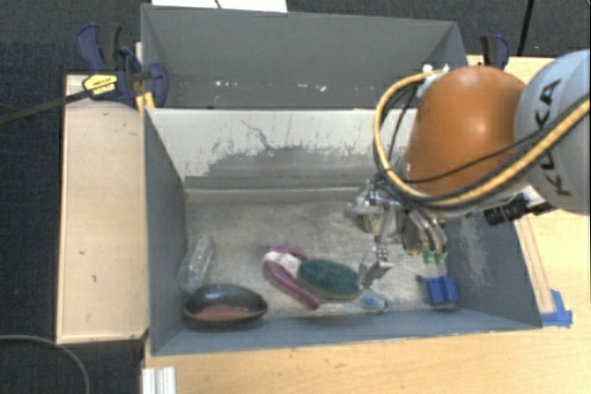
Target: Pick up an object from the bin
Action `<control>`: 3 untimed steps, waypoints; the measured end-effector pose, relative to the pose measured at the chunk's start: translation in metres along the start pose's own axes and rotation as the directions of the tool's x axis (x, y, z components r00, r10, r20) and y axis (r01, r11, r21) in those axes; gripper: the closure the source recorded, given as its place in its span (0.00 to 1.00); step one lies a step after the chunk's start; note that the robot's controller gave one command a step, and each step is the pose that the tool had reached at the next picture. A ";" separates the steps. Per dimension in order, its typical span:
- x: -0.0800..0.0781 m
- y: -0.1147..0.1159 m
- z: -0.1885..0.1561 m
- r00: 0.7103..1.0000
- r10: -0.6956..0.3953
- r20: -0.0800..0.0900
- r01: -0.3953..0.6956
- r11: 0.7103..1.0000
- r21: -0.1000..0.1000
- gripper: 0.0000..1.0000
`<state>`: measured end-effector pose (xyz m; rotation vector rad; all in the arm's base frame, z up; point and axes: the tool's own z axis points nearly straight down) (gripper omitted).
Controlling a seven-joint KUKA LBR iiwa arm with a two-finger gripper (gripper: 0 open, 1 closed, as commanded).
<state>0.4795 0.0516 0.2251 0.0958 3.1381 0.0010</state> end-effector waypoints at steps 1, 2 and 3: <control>0.002 0.051 0.154 0.998 0.057 0.011 -0.057 0.998 -0.004 0.00; 0.000 0.049 0.150 0.998 0.060 0.019 -0.060 0.998 -0.005 1.00; -0.003 0.062 0.019 0.992 0.124 0.006 -0.124 0.992 -0.003 1.00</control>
Offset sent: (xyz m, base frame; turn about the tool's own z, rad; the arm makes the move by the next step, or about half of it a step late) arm -0.0022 0.0493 -0.1551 0.0564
